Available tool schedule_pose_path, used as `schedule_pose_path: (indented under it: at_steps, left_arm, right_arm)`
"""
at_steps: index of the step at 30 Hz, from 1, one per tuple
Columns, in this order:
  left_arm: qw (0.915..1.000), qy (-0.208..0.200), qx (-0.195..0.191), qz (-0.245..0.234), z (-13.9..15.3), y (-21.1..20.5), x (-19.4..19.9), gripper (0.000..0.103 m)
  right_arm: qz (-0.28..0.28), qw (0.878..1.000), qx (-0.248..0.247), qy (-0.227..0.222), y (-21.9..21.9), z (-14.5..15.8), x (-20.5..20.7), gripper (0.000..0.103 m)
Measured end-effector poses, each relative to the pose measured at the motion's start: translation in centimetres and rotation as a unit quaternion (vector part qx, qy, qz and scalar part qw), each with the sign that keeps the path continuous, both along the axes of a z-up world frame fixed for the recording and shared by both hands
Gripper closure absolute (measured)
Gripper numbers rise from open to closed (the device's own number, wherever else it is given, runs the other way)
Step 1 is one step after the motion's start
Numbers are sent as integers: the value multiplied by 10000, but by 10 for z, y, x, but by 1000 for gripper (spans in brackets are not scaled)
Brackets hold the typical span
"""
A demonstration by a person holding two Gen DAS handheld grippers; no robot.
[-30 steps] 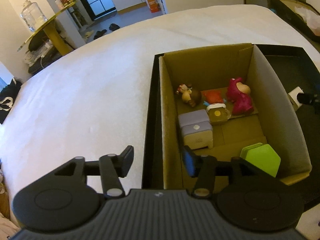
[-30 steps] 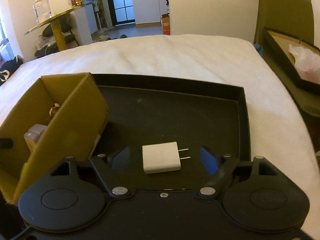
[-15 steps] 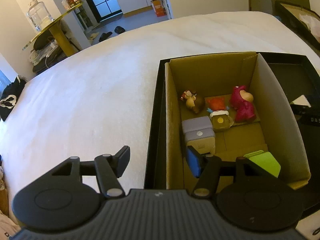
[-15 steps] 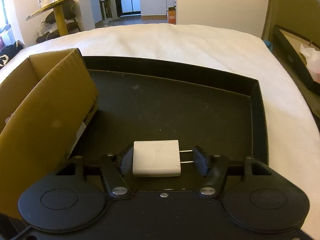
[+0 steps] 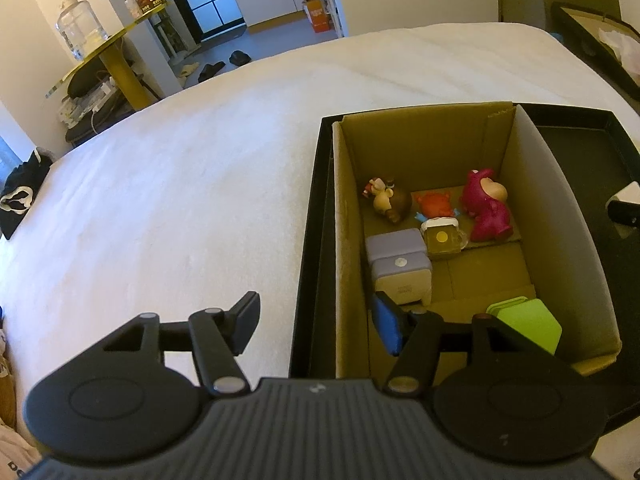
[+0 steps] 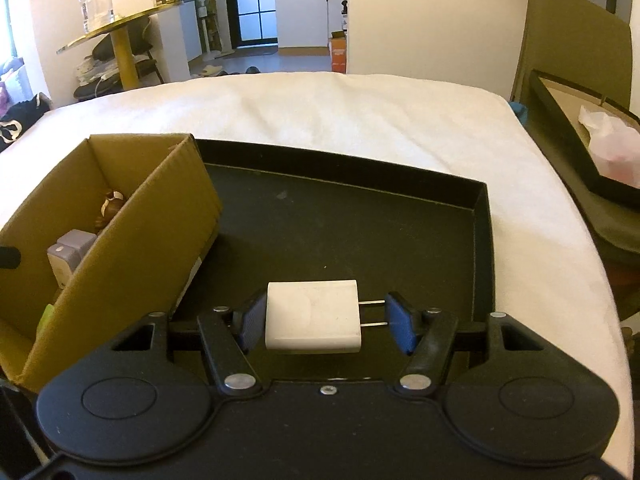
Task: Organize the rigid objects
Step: 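Move the right tool to the white plug charger and grasp it, then carry the white charger into the box and open the right tool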
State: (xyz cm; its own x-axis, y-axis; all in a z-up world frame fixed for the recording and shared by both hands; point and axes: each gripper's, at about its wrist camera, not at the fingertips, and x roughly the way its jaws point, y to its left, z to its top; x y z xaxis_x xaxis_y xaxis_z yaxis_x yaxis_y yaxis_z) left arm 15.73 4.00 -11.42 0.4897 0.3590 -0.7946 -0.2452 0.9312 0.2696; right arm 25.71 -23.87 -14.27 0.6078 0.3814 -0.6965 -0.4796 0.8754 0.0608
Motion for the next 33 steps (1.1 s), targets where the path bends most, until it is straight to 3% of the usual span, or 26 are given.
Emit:
schedule_pose_path:
  at_steps: [15,33]
  left_arm:
    - [9999,-62,-67,-91,1,-1,-4,43]
    - [9981,-263,-552,-51,1,10,-9,46]
  right_arm:
    - [41,9995,170,-266,10,42,-6,42]
    - [318,9982,233,-447,64,82,-21,42]
